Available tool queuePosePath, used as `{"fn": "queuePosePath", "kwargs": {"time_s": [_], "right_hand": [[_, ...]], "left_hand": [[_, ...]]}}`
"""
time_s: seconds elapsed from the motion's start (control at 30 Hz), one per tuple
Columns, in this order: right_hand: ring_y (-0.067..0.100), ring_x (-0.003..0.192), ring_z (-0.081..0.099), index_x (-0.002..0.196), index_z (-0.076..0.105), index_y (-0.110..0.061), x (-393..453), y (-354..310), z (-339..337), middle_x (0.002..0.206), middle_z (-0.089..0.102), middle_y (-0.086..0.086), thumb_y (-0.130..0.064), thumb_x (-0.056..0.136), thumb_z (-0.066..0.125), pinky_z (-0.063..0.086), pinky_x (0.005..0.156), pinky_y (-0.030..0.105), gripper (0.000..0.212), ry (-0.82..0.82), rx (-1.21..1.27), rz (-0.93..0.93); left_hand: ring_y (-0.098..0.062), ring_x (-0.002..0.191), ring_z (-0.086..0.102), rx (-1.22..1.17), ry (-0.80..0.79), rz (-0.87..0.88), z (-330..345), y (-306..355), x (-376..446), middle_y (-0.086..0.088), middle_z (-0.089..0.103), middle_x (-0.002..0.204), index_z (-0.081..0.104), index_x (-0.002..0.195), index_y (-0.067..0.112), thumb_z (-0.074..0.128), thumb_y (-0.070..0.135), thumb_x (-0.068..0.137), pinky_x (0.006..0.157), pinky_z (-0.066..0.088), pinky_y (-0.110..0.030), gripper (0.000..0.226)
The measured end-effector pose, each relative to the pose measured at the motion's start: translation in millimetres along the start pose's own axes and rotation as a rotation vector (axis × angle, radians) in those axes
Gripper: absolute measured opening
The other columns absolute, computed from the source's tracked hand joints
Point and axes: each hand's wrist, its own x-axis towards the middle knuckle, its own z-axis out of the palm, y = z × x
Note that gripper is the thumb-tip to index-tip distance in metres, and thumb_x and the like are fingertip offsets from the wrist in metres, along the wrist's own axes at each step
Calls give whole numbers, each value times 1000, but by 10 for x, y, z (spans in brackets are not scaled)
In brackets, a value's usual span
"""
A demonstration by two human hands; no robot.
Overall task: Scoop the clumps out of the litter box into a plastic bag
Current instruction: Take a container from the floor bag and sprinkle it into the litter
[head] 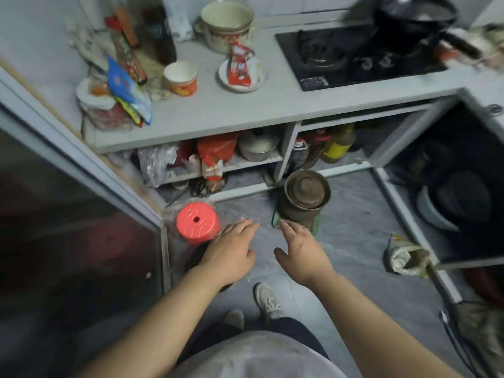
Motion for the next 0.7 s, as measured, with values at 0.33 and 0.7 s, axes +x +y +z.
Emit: {"fn": "queuePosePath", "kwargs": {"time_s": [0.33,0.7], "right_hand": [[25,144,30,156,27,-15,-1112,135,-332,158,35,6,-36,94,56,33,115,36,71,286,106,300],[24,141,33,155,29,-13,-2536,895,26,155,37,4,-37,95,54,34,115,37,69,455,264,670]], "left_hand": [[-15,155,18,53,-7,363,-223,828,-35,4,28,167,31,159,25,56,28,98,125,8,-31,65],[-16,155,22,163,-209,726,520,2203,-279,1,33,165,36,157,22,59,28,98,127,12,-34,64]]}}
